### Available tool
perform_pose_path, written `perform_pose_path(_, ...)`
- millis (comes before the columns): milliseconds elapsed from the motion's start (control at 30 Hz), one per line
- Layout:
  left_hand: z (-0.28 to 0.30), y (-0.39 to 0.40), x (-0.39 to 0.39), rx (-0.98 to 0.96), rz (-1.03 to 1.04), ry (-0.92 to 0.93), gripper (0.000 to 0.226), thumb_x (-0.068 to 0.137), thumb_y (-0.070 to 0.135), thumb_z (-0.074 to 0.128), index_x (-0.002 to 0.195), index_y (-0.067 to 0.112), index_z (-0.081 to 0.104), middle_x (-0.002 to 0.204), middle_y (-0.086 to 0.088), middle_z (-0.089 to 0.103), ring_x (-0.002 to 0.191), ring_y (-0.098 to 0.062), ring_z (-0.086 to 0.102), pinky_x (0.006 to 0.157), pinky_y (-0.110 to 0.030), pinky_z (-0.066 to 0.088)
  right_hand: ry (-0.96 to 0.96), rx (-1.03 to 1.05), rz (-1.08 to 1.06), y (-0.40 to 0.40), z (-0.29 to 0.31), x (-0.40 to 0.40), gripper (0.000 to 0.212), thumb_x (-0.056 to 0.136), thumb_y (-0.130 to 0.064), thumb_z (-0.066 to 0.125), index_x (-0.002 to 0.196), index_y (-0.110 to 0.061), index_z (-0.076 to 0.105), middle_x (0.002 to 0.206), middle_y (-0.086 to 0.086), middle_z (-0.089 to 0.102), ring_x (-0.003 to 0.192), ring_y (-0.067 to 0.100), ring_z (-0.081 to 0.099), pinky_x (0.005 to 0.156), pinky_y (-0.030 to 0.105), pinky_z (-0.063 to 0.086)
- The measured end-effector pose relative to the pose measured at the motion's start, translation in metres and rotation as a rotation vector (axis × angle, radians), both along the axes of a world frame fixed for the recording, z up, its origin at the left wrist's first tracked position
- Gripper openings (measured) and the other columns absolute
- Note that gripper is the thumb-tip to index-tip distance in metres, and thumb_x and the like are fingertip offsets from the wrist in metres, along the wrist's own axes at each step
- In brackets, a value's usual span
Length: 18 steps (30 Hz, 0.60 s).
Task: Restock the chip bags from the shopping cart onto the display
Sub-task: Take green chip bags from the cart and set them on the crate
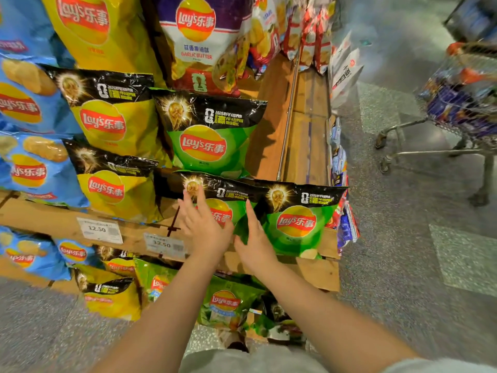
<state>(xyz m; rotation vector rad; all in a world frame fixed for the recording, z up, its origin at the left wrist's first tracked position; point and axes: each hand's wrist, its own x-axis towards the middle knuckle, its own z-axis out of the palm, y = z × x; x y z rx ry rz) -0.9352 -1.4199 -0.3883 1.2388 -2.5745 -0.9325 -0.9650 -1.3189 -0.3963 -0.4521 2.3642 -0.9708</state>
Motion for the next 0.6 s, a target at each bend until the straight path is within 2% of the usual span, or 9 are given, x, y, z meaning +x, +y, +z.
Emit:
perform_pose_path(100,0.015,0.018,0.006,-0.055,-0.072,0.039,0.085,0.086,0.028,0.063,0.151,0.025,0.009,0.159,-0.003,-0.012,0.145,-0.024,-0.017,0.115,-0.051,-0.004,0.029,-0.119,-0.037,0.016,0.016,0.003,0.075,0.098,-0.026,0.049,0.146,-0.049,-0.004,0.155,-0.004,0.024,0.135,0.017,0.036,0.104,0.034,0.04)
perform_pose_path(167,0.028,0.032,0.006,-0.097,-0.123,0.06,0.077,0.088,0.029,0.059,0.15,0.025,0.013,0.159,0.0,-0.011,0.144,-0.021,-0.019,0.114,-0.049,-0.008,0.098,-0.181,-0.027,0.03,0.029,0.001,0.068,0.1,-0.027,0.046,0.146,-0.048,0.001,0.155,-0.007,0.024,0.14,0.015,0.028,0.11,0.033,0.03)
perform_pose_path(367,0.078,0.088,-0.011,-0.189,-0.25,0.127,0.067,0.091,0.033,0.055,0.149,0.027,0.02,0.16,0.005,-0.002,0.146,-0.02,-0.011,0.115,-0.05,0.002,0.265,-0.252,-0.056,0.09,0.068,-0.011,0.054,0.101,-0.023,0.041,0.149,-0.036,0.017,0.155,-0.005,0.025,0.141,0.015,0.02,0.114,0.03,0.016)
perform_pose_path(433,0.088,0.113,-0.014,-0.176,-0.322,0.166,0.062,0.093,0.032,0.053,0.148,0.025,0.025,0.159,0.004,0.007,0.147,-0.019,-0.004,0.116,-0.049,0.006,0.315,-0.266,-0.085,0.117,0.077,-0.014,0.051,0.101,-0.022,0.041,0.149,-0.031,0.024,0.155,-0.003,0.026,0.142,0.015,0.02,0.114,0.028,0.016)
perform_pose_path(500,0.097,0.139,-0.016,-0.107,-0.417,0.248,0.055,0.094,0.031,0.053,0.144,0.022,0.033,0.153,0.005,0.025,0.145,-0.018,0.014,0.117,-0.046,0.016,0.347,-0.268,-0.125,0.147,0.086,-0.017,0.048,0.102,-0.023,0.041,0.148,-0.026,0.029,0.154,-0.002,0.028,0.143,0.015,0.02,0.114,0.026,0.013)
perform_pose_path(567,0.106,0.169,-0.015,0.003,-0.492,0.331,0.047,0.095,0.029,0.053,0.139,0.021,0.041,0.144,0.007,0.039,0.134,-0.006,0.031,0.111,-0.031,0.028,0.388,-0.283,-0.167,0.181,0.094,-0.018,0.045,0.101,-0.026,0.04,0.146,-0.021,0.035,0.151,-0.001,0.034,0.142,0.016,0.022,0.118,0.031,0.014)
perform_pose_path(600,0.11,0.185,-0.014,0.035,-0.529,0.349,0.044,0.095,0.028,0.053,0.138,0.021,0.044,0.14,0.009,0.042,0.129,-0.001,0.034,0.107,-0.021,0.028,0.415,-0.279,-0.181,0.2,0.098,-0.017,0.045,0.1,-0.027,0.04,0.144,-0.02,0.038,0.15,-0.001,0.037,0.142,0.017,0.023,0.119,0.035,0.015)
